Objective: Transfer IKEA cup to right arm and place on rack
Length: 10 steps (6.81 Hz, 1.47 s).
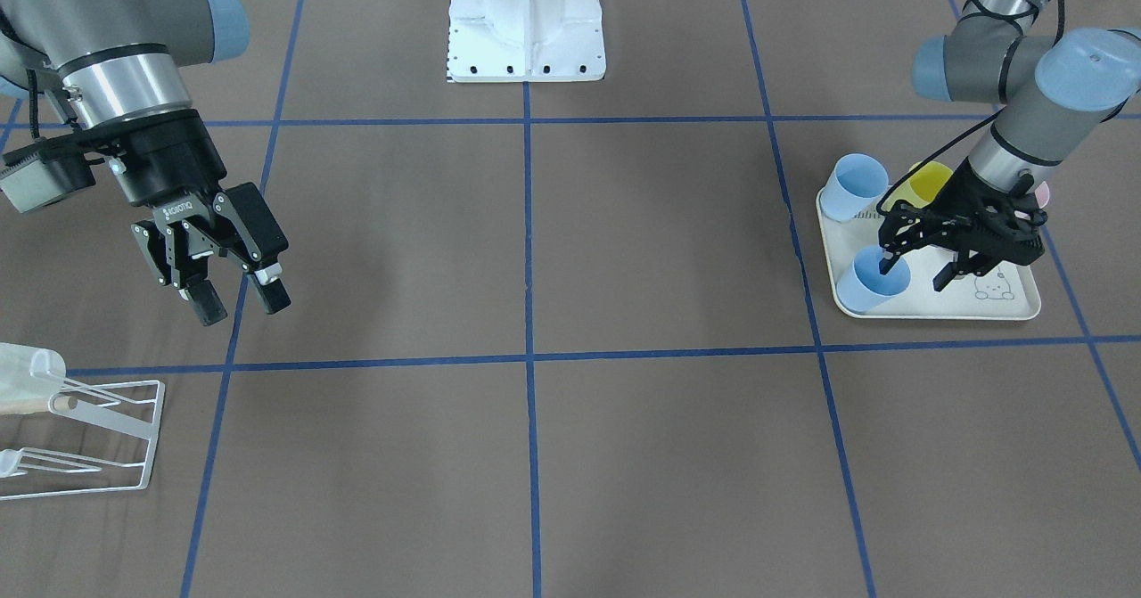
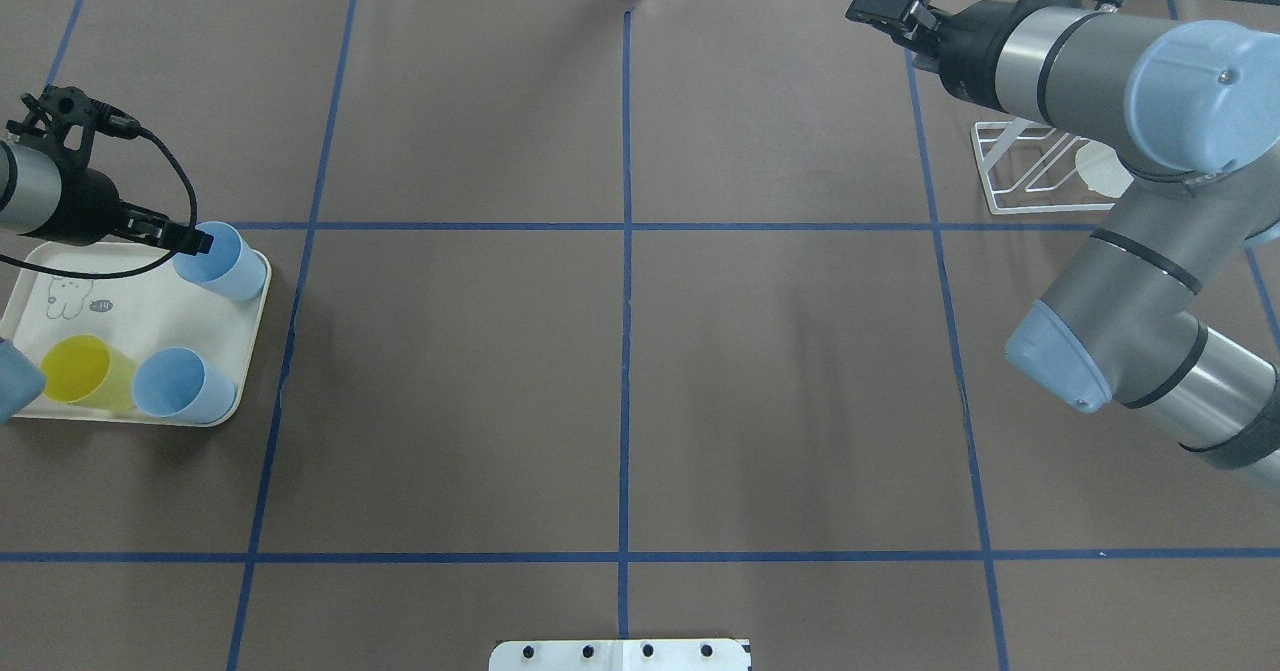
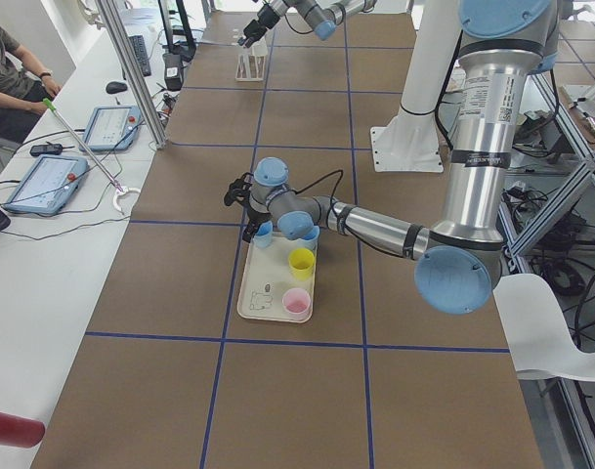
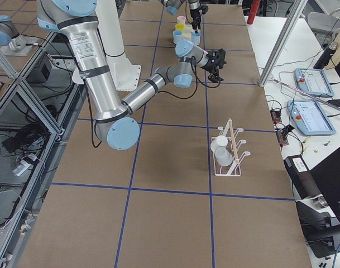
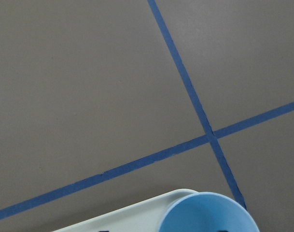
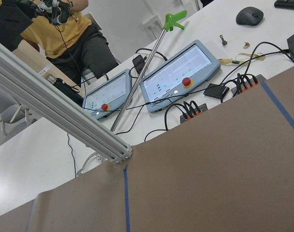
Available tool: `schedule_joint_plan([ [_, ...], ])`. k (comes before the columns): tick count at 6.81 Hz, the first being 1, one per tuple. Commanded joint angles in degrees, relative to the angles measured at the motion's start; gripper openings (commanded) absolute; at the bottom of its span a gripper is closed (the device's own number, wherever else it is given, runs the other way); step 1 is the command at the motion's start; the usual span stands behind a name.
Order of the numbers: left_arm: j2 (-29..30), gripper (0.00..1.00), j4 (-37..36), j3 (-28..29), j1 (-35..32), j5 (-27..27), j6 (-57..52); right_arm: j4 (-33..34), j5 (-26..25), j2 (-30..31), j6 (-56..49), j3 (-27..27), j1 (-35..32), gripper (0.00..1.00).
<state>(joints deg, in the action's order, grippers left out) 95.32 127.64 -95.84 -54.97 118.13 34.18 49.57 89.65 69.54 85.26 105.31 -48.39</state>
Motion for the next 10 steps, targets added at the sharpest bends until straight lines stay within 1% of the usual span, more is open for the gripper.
schedule_joint_plan([
  [1,0.0,0.73,-0.1,0.1,1.4,0.0,-0.1,0.0,0.0,0.0,-0.1,-0.1,0.0,1.0],
  [2,0.7,0.71,0.0,1.0,2.2,0.0,-0.1,0.0,0.0,0.0,-0.1,-0.1,0.0,1.0],
  [3,0.9,0.63,-0.1,1.4,2.3,0.0,-0.2,0.0,0.0,0.0,-0.1,0.0,0.0,1.0],
  [5,0.5,0.32,0.0,1.4,2.1,0.1,-3.9,0.0,0.1,-0.2,-0.1,0.0,0.0,1.0],
  [6,0.4,0.13,0.0,1.4,2.0,0.1,-4.2,0.1,0.0,-0.8,-0.1,-0.2,0.0,1.0],
  [7,0.4,0.0,0.0,1.3,1.5,0.1,-4.2,0.2,0.0,-0.9,-0.1,-0.3,0.0,1.0],
  [8,0.4,0.0,-0.3,0.7,0.0,0.4,-4.2,0.2,0.0,-1.2,-0.1,-0.4,0.0,1.0],
  [9,0.5,0.0,-1.3,0.2,-3.5,0.8,-4.2,0.2,0.0,-1.2,-0.1,-0.3,0.0,1.0],
  [10,1.1,0.0,-5.1,-1.3,-5.7,0.7,-4.2,0.2,0.0,-1.2,-0.1,-0.3,0.0,1.0],
])
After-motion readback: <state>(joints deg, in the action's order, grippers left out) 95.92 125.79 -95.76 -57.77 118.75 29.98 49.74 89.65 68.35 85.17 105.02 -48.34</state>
